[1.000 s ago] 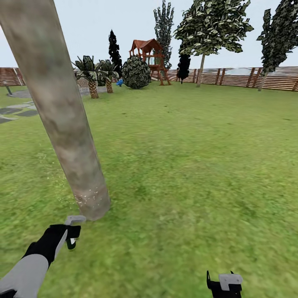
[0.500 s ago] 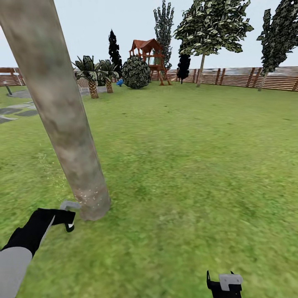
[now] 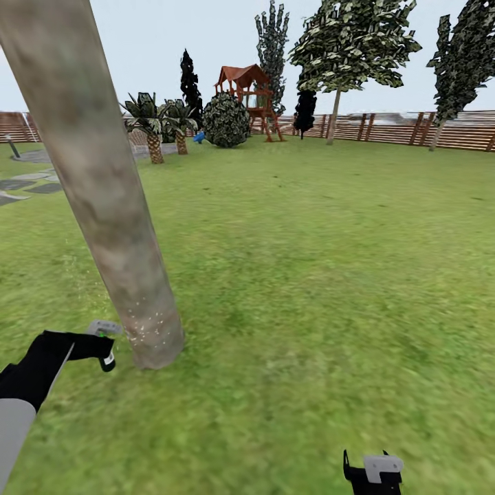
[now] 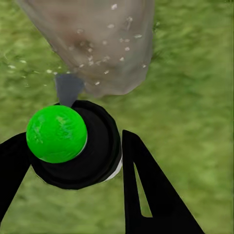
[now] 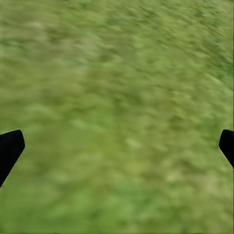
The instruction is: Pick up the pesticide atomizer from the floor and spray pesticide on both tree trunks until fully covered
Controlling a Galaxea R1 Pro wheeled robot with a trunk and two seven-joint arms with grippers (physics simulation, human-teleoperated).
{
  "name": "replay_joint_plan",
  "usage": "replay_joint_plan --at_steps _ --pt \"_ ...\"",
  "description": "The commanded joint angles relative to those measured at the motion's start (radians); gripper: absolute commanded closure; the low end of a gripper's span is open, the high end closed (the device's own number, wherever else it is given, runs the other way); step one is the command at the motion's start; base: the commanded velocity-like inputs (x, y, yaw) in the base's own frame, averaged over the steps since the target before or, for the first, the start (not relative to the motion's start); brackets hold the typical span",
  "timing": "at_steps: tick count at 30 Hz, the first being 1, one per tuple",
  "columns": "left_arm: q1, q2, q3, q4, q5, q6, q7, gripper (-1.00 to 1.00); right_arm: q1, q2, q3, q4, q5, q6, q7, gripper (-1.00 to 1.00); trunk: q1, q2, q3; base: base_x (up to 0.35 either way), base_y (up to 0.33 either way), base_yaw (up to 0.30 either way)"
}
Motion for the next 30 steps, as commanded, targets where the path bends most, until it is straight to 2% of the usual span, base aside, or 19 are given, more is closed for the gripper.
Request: replay_joint_plan --at_steps 1,3,6,8,10,13,20,22,24,28,30 --pt "0.000 0.000 0.001 0.000 0.000 0.000 -0.011 1.00 0.000 0.000 0.000 0.000 0.000 0.000 0.000 -1.00 0.000 0.000 0.000 0.260 0.200 0.000" --pt "0.000 0.000 0.001 -0.001 -0.001 0.000 -0.046 1.00 -0.001 0.000 0.000 0.000 0.000 0.000 0.000 -1.00 0.000 0.000 0.000 0.179 0.141 0.000" --pt "0.002 -0.003 -0.006 -0.002 0.000 0.000 -0.061 1.00 0.000 0.000 0.000 0.000 0.000 0.000 0.000 -1.00 0.000 0.000 0.000 0.032 0.025 0.000" --pt "0.000 -0.005 -0.033 -0.006 0.000 0.004 -0.065 1.00 0.000 0.000 0.000 0.000 0.000 0.000 0.000 -1.00 0.000 0.000 0.000 0.008 0.006 0.000" --pt "-0.003 -0.003 -0.056 -0.033 0.001 0.046 -0.069 1.00 -0.001 0.000 0.000 0.000 0.000 0.000 0.000 -1.00 0.000 0.000 0.000 0.002 0.002 0.000" --pt "-0.008 0.003 -0.061 -0.066 -0.001 0.086 -0.072 1.00 0.000 0.000 0.000 0.000 0.000 0.000 0.000 -1.00 0.000 0.000 0.000 -0.045 0.021 0.000" --pt "-0.013 0.001 -0.064 -0.081 0.001 0.096 -0.072 1.00 0.000 0.000 0.000 0.000 0.000 0.000 0.000 -1.00 0.000 0.000 0.000 -0.163 0.047 0.000" --pt "-0.025 -0.002 -0.065 -0.115 0.002 0.112 -0.072 1.00 0.000 0.000 0.000 0.000 0.000 0.000 0.000 -1.00 0.000 0.000 0.000 -0.010 0.002 0.000" --pt "-0.058 0.004 -0.065 -0.133 0.000 0.143 -0.073 1.00 0.000 0.000 0.000 0.000 0.000 0.000 0.000 -1.00 0.000 0.000 0.000 -0.001 0.000 0.000" --pt "-0.064 0.041 -0.062 -0.132 0.001 0.148 -0.074 1.00 0.000 0.000 0.000 0.000 0.000 0.000 0.000 -1.00 0.000 0.000 0.000 0.000 0.000 0.000" --pt "-0.064 0.044 -0.064 -0.137 0.001 0.148 -0.074 1.00 0.000 0.000 0.000 0.000 0.000 0.000 0.000 -1.00 0.000 0.000 0.000 0.000 0.000 0.000"
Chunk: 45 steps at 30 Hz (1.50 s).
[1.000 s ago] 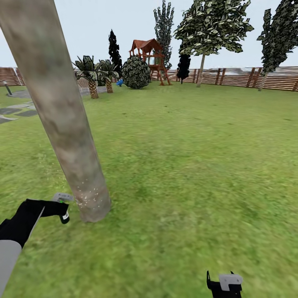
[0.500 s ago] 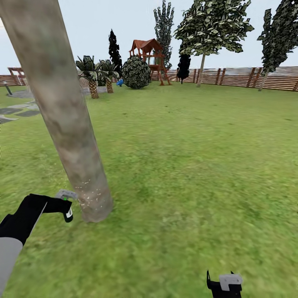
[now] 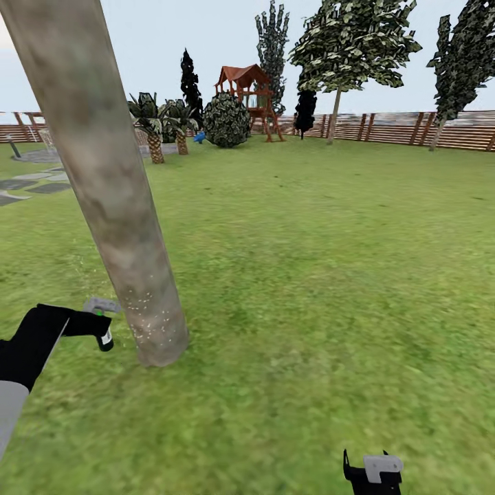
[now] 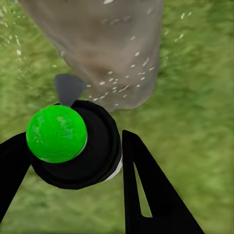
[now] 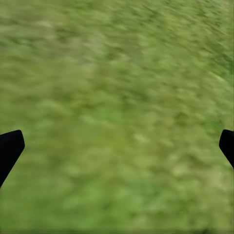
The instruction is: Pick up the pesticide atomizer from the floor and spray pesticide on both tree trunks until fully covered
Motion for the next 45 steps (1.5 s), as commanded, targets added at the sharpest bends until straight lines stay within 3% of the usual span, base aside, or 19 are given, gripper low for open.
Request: replay_joint_plan --at_steps 1,2,3,4,5,7,8,9,15,24,28,29,30,33,45 --pt "-0.005 0.002 0.001 -0.008 -0.002 0.001 -0.002 1.00 0.000 0.000 0.000 0.000 0.000 0.000 0.000 -1.00 0.000 0.000 0.000 0.000 0.000 0.000" --pt "-0.016 0.003 0.000 -0.014 -0.002 0.004 -0.004 1.00 0.000 0.000 0.000 0.000 0.000 0.000 0.000 -1.00 0.000 0.000 0.000 0.000 0.000 0.000" --pt "-0.071 0.003 -0.001 -0.024 0.000 0.058 -0.005 1.00 0.000 0.000 0.000 0.000 0.000 0.000 0.000 -1.00 0.000 0.000 0.000 0.000 0.000 0.000" --pt "-0.091 0.003 -0.001 -0.029 -0.001 0.107 -0.011 1.00 0.000 0.000 0.000 0.000 0.000 0.000 0.000 -1.00 0.000 0.000 0.000 0.000 0.000 0.000" --pt "-0.094 0.008 0.000 -0.030 -0.003 0.113 -0.012 1.00 0.000 0.000 0.000 0.000 0.000 0.000 0.000 -1.00 0.000 0.000 0.000 0.000 0.000 0.000" --pt "-0.094 0.040 0.003 -0.029 -0.003 0.115 -0.014 1.00 0.000 0.000 0.000 0.000 0.000 0.000 0.000 -1.00 0.000 0.000 0.000 0.000 0.000 0.000" --pt "-0.095 0.072 0.006 -0.029 0.004 0.116 -0.014 1.00 0.000 0.000 0.000 0.000 0.000 0.000 0.000 -1.00 0.000 0.000 0.000 0.000 0.000 0.000" --pt "-0.095 0.077 0.005 -0.030 0.006 0.117 -0.015 1.00 0.000 0.000 0.000 0.000 0.000 0.000 0.000 -1.00 0.000 0.000 0.000 0.000 0.000 0.000" --pt "-0.121 0.075 -0.001 -0.078 0.004 0.126 -0.105 1.00 0.000 -0.001 0.000 0.000 0.000 0.000 0.000 -1.00 0.000 0.000 0.000 0.000 0.000 0.000" --pt "-0.203 0.105 0.000 -0.086 -0.004 0.128 -0.116 1.00 0.000 -0.001 0.000 0.000 0.000 0.000 0.000 -1.00 0.000 0.000 0.000 0.000 0.000 0.000" --pt "-0.182 0.109 -0.001 -0.070 -0.004 0.116 -0.115 1.00 0.000 -0.001 0.000 0.000 0.000 0.000 0.000 -1.00 0.000 0.000 0.000 0.000 0.000 0.000" --pt "-0.160 0.111 -0.001 -0.067 -0.004 0.113 -0.116 1.00 0.000 -0.001 0.000 0.000 0.000 0.000 0.000 -1.00 0.000 0.000 0.000 0.000 0.000 0.000" --pt "-0.077 0.113 -0.001 -0.063 -0.004 0.081 -0.116 1.00 0.000 -0.001 0.000 0.000 0.000 0.000 0.000 -1.00 0.000 0.000 0.000 0.000 0.000 0.000" --pt "-0.028 0.112 -0.001 -0.062 -0.003 0.044 -0.116 1.00 0.000 -0.001 0.000 0.000 0.000 0.000 0.000 -1.00 0.000 0.000 0.000 0.000 0.000 0.000" --pt "-0.030 0.107 0.023 -0.097 0.000 0.055 -0.114 1.00 0.000 -0.001 0.000 0.001 0.000 0.000 0.000 -1.00 0.000 0.000 0.000 0.000 -0.082 0.000"
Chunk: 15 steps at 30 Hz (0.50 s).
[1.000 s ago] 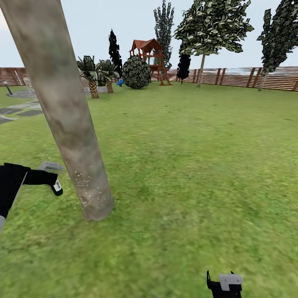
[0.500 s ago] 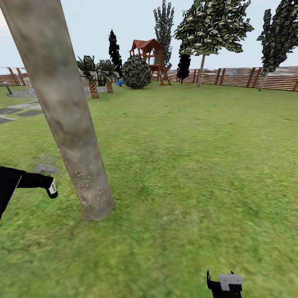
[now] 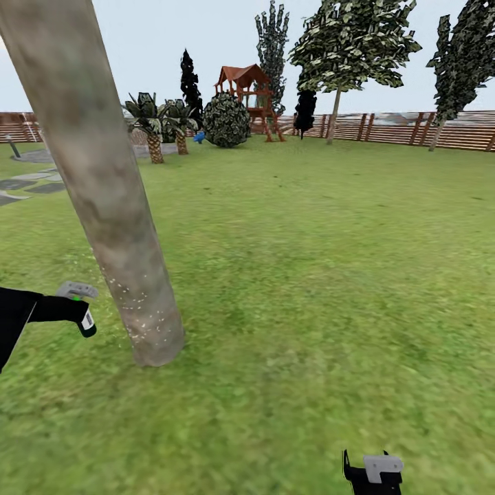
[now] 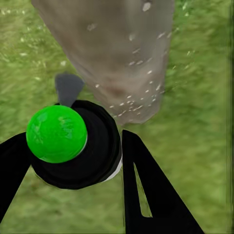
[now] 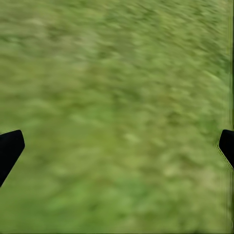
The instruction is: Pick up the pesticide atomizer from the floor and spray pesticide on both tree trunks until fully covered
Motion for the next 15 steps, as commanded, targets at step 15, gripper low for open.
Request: replay_joint_plan --at_steps 15 --pt "-0.014 0.001 0.004 -0.013 -0.003 0.004 0.003 1.00 0.000 0.000 0.000 0.001 0.000 0.000 0.000 -1.00 0.000 0.000 0.002 -0.069 -0.201 0.000"
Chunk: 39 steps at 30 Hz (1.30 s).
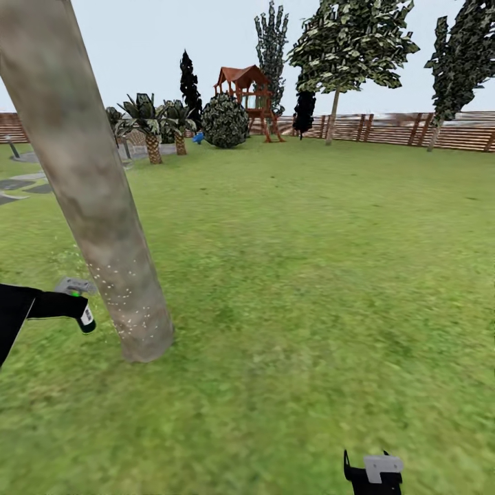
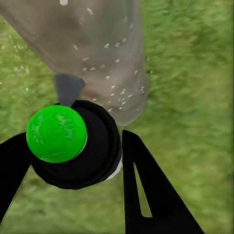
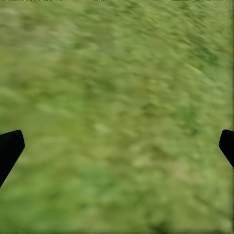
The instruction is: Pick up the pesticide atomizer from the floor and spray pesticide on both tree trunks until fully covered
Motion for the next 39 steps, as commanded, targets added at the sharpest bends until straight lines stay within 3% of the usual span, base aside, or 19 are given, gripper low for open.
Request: replay_joint_plan --at_steps 1,6,10,18,31,36,39 --pt "-0.008 0.000 0.000 -0.004 -0.002 0.002 0.000 1.00 0.000 0.000 0.000 0.000 0.000 0.000 0.000 -1.00 0.000 0.000 0.001 -0.014 -0.010 0.000" --pt "-0.093 -0.002 -0.005 -0.054 0.000 0.134 -0.001 1.00 0.000 0.000 0.000 0.000 0.000 0.000 0.000 -1.00 0.000 0.000 0.008 -0.002 -0.002 0.000" --pt "-0.134 -0.002 -0.008 -0.061 -0.001 0.154 -0.001 1.00 0.000 0.000 0.000 0.000 0.000 0.000 0.000 -1.00 0.000 0.000 0.009 0.000 0.000 0.000" --pt "-0.047 0.001 -0.003 -0.082 -0.001 0.149 -0.001 1.00 0.000 0.000 0.000 0.000 0.000 0.000 0.000 -1.00 0.000 0.000 0.010 0.000 -0.079 0.000" --pt "-0.042 0.003 -0.001 -0.071 -0.003 0.148 0.004 1.00 0.000 0.000 0.000 0.000 0.000 0.000 0.000 -1.00 0.000 0.000 0.010 0.000 -0.269 0.000" --pt "0.000 0.004 0.002 -0.068 -0.003 0.140 0.006 1.00 0.000 0.000 0.000 0.000 0.000 0.000 0.000 -1.00 0.000 0.000 0.010 0.000 -0.271 0.016" --pt "0.002 0.004 0.023 -0.074 -0.003 0.141 0.006 1.00 0.000 0.000 0.000 0.000 0.000 0.000 0.000 -1.00 0.000 0.000 0.010 0.000 -0.271 0.193"
